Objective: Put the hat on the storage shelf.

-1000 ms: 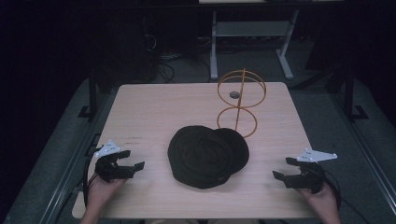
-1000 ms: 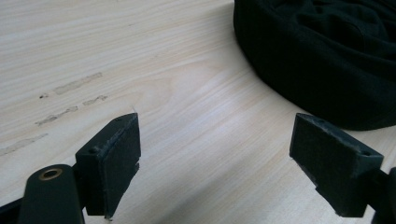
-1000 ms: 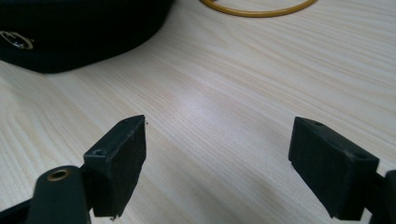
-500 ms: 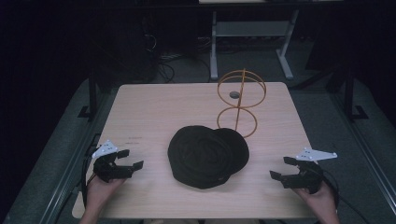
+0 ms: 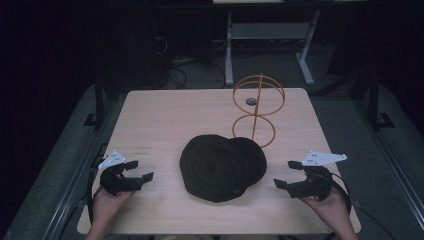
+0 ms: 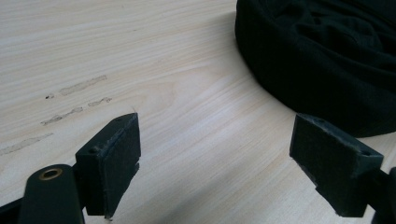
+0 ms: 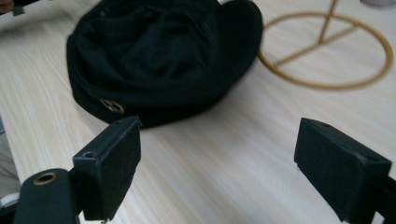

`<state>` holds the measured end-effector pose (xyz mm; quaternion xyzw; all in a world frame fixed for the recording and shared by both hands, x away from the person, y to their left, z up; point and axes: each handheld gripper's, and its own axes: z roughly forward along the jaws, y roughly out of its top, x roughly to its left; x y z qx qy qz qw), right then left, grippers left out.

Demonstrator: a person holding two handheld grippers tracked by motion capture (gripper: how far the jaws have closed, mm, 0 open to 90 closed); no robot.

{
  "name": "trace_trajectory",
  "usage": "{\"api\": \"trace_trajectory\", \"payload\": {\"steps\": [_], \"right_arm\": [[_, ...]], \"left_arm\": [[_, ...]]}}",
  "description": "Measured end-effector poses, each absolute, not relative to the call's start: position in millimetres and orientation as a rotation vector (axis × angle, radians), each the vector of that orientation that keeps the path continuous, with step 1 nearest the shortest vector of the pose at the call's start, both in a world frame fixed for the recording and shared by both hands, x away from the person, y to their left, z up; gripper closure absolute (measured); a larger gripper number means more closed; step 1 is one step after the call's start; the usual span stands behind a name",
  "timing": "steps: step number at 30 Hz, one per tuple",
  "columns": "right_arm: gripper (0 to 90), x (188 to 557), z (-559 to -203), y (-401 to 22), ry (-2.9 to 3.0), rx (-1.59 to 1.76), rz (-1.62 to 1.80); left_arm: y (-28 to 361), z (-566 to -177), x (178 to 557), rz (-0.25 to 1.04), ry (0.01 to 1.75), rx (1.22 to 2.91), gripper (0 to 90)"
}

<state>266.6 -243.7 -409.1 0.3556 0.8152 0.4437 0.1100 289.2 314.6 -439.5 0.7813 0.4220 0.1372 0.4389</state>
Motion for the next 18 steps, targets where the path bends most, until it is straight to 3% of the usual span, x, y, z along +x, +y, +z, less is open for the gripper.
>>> {"api": "trace_trajectory", "payload": {"steps": [18], "right_arm": [[16.2,277,-386,-167,2.515,0.819,1.317]], "left_arm": [[314,-440,291,0.339,1.044,1.944,16.1]]}}
